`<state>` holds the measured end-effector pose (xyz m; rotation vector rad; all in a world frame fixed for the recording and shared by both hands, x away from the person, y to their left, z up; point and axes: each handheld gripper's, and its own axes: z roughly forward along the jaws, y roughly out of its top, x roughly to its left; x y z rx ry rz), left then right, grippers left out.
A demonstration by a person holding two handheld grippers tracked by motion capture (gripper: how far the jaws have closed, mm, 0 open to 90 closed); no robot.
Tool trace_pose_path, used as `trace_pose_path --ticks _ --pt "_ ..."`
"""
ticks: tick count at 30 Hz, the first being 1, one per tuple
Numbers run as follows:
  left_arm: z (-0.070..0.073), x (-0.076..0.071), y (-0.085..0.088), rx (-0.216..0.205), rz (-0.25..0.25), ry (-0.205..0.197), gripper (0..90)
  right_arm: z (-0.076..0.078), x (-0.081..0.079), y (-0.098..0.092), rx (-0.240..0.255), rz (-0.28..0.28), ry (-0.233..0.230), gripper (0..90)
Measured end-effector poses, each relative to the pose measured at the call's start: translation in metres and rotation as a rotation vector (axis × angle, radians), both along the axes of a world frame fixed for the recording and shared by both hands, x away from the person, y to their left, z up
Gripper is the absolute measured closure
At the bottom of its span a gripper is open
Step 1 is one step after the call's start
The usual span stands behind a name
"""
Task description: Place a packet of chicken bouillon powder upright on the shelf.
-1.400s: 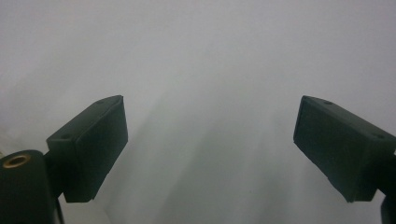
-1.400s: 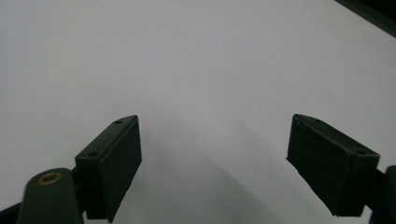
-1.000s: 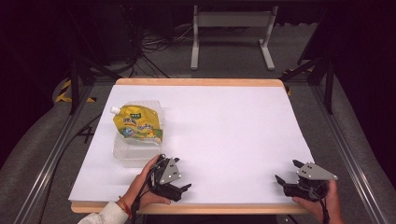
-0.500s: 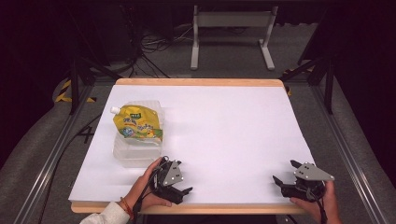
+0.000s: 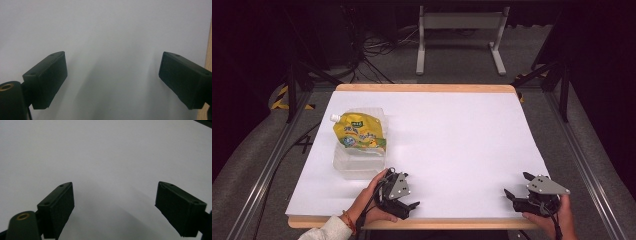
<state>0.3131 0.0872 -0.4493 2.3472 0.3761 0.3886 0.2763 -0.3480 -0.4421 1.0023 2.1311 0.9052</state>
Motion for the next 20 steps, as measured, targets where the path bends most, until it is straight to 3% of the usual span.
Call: trace_pose_path --ticks 20 --pt "0.0019 0.0006 -0.0025 -0.008 -0.012 0.005 8.7 0.0016 0.0004 0.0044 0.001 0.007 -0.007 15.0"
